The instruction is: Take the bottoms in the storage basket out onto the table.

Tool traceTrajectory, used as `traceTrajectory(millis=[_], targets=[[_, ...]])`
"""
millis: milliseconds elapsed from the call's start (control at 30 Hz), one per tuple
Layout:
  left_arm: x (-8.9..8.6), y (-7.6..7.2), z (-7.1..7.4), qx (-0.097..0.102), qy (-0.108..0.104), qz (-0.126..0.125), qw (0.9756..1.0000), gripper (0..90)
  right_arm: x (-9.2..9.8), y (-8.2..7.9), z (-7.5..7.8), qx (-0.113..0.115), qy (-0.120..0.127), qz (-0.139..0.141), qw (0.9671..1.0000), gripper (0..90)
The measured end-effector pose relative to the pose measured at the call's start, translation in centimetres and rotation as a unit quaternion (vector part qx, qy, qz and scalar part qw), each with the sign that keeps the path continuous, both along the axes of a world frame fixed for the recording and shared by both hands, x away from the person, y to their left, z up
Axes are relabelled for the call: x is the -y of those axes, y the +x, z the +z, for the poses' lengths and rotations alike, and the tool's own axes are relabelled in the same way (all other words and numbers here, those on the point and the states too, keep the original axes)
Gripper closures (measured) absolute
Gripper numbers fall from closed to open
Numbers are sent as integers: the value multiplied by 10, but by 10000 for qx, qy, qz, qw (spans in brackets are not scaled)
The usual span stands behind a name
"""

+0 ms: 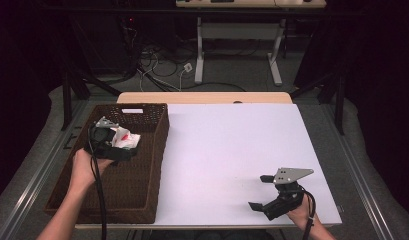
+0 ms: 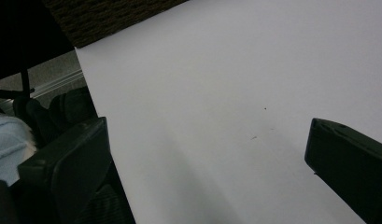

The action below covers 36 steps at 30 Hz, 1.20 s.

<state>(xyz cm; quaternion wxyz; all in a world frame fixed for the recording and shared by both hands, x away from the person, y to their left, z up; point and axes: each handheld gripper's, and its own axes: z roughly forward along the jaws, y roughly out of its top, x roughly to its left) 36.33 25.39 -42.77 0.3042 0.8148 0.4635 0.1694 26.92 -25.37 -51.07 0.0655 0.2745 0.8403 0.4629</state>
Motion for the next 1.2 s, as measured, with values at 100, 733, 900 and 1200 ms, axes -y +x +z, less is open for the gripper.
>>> traceTrajectory(millis=[100, 733, 900, 1200], targets=[[-2, 2, 1, -3, -6, 23, 10000, 0, 0, 0, 0, 3, -3, -34, 10000, 0], [-9, 31, 8, -164, 185, 247, 9994, 0, 0, 0, 0, 6, 3, -17, 10000, 0], [-14, 40, 4, -254, 312, 227, 9989, 0, 1, 2, 0, -6, 5, -29, 10000, 0], [-18, 52, 3, -261, 246, 327, 9988, 0, 1, 2, 0, -3, -1, -5, 10000, 0]])
